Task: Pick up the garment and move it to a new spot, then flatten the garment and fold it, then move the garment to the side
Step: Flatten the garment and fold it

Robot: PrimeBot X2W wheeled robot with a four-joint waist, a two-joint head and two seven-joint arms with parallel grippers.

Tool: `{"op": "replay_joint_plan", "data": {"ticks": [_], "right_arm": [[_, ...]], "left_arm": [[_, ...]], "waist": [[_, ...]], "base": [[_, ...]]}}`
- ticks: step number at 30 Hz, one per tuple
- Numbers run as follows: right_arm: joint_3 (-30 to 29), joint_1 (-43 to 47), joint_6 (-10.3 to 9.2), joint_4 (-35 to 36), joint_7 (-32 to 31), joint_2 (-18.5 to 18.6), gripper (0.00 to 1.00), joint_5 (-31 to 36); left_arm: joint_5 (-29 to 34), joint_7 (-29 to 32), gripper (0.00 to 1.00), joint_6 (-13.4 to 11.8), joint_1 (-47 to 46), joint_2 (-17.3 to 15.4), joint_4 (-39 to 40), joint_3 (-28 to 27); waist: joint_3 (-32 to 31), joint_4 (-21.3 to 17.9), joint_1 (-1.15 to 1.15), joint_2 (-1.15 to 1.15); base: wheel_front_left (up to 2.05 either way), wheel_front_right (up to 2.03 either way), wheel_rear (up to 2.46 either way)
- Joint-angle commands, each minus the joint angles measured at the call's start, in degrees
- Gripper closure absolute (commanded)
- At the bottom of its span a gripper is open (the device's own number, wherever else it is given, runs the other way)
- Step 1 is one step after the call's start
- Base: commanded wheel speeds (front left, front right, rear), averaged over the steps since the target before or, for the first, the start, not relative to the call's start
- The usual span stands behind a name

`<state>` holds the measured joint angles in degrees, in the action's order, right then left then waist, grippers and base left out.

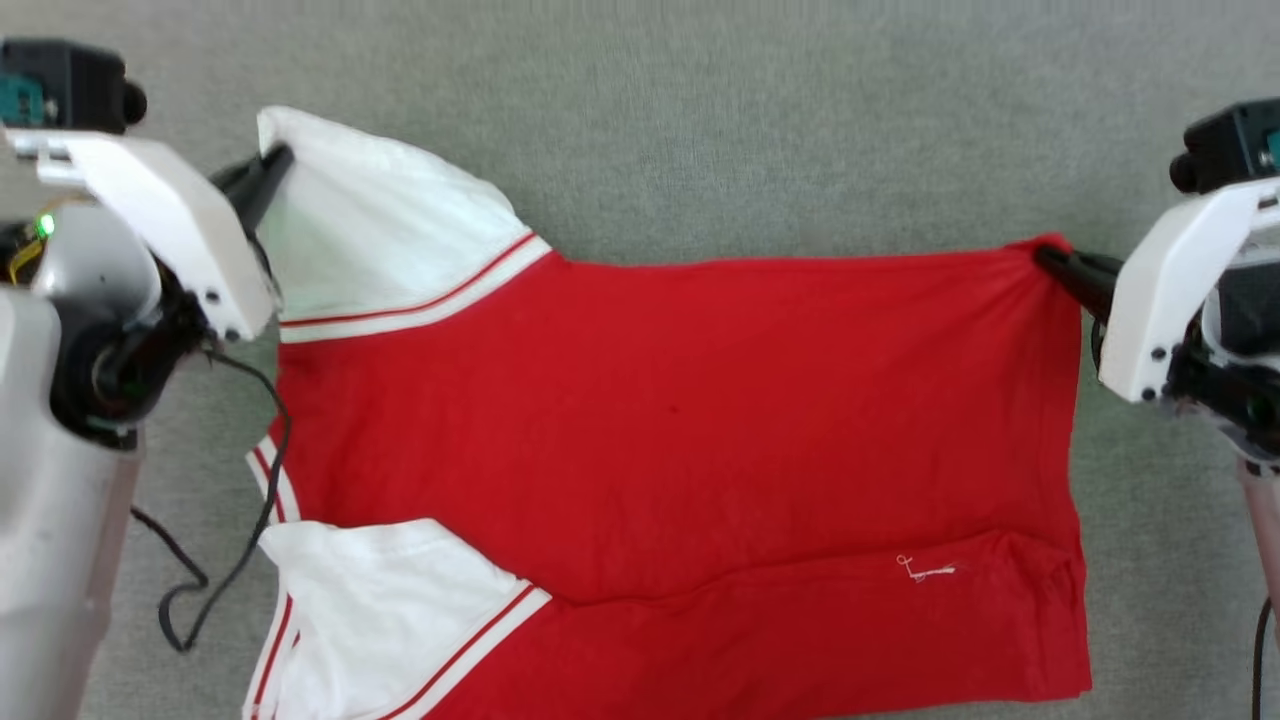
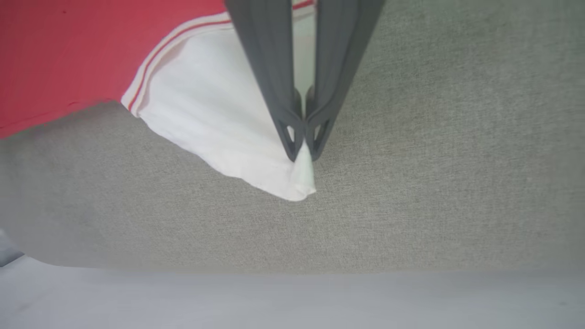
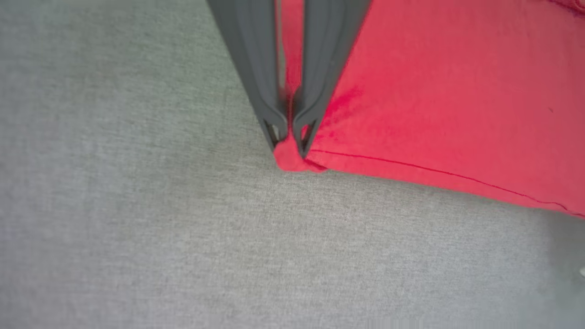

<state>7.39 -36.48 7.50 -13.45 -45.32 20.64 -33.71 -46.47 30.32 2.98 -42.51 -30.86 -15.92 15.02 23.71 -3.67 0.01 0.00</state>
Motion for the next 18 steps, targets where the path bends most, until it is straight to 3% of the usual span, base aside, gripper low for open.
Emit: {"op": "replay_joint_plan", "data": {"ticks": [1, 9, 18], "right_arm": [[-0.1, 1.2, -0.02, 0.1, 0.2, 0.3, 1.0, 0.0], [-2.5, 12.6, -0.02, 3.8, 2.2, -0.3, 1.0, -0.6], [-6.3, 26.1, -0.02, 3.7, 5.9, -2.7, 1.0, -1.5]], "left_arm": [[-0.3, -0.3, 1.0, -0.2, 1.0, 0.0, 0.1, -0.2], [-2.8, -6.7, 1.0, -3.8, 18.0, 0.9, 5.9, -3.9], [-7.2, -9.4, 1.0, -6.6, 37.5, 5.0, 9.1, -4.5]], "waist": [[-2.5, 0.6, -0.01, 0.0], [-10.8, 2.7, -0.01, 0.0], [-16.1, 4.2, -0.01, 0.0]], "base": [[0.0, 0.0, 0.0], [0.0, 0.0, 0.0], [0.0, 0.0, 0.0]]}}
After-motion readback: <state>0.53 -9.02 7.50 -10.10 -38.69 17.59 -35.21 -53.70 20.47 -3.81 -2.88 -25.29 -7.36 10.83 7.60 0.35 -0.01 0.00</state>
